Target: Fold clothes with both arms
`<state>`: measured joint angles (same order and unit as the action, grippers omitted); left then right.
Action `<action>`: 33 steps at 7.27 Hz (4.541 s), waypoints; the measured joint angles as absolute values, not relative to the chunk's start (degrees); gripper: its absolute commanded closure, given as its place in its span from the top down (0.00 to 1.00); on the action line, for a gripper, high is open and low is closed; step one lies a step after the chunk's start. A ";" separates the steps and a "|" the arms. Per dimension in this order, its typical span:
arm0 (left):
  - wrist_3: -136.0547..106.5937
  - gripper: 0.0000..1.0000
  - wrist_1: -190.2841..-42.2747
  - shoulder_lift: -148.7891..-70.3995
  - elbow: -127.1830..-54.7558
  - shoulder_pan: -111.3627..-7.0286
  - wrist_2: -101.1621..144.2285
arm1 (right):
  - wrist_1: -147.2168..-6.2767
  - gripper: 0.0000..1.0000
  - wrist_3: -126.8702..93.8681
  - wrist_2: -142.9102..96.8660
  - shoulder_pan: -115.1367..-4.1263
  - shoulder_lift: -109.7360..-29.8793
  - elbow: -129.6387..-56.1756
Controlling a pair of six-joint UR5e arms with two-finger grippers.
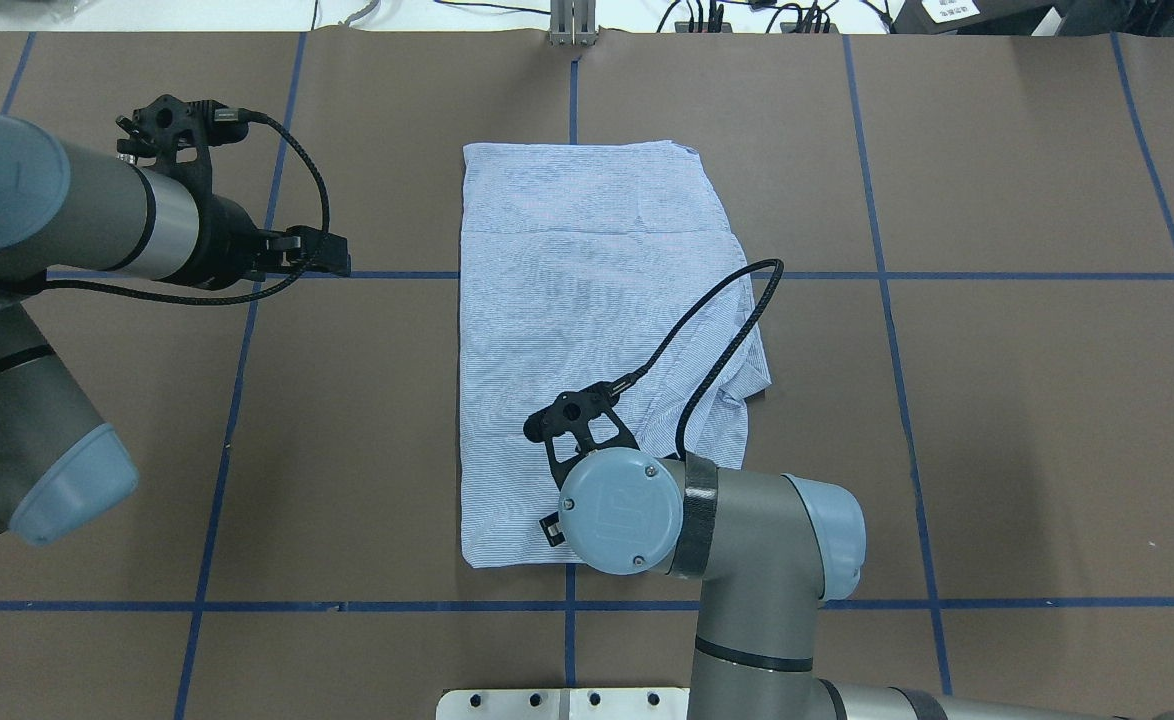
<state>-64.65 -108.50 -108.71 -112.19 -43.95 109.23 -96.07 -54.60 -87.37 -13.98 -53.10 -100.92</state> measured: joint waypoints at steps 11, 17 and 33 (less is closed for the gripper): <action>-64.66 1.00 -108.54 -108.93 -111.81 -43.95 109.18 | -99.13 0.99 -54.94 -87.38 -13.71 -52.43 -98.78; -65.48 1.00 -108.49 -109.06 -111.99 -43.69 109.21 | -101.38 0.99 -54.79 -87.94 -15.48 -53.25 -99.98; -65.17 1.00 -108.37 -109.55 -111.98 -43.56 109.16 | -101.73 0.00 -54.93 -90.69 -15.27 -53.77 -102.29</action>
<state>-65.17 -108.37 -109.55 -111.98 -43.56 109.16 -101.73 -54.93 -90.69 -15.27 -53.77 -102.29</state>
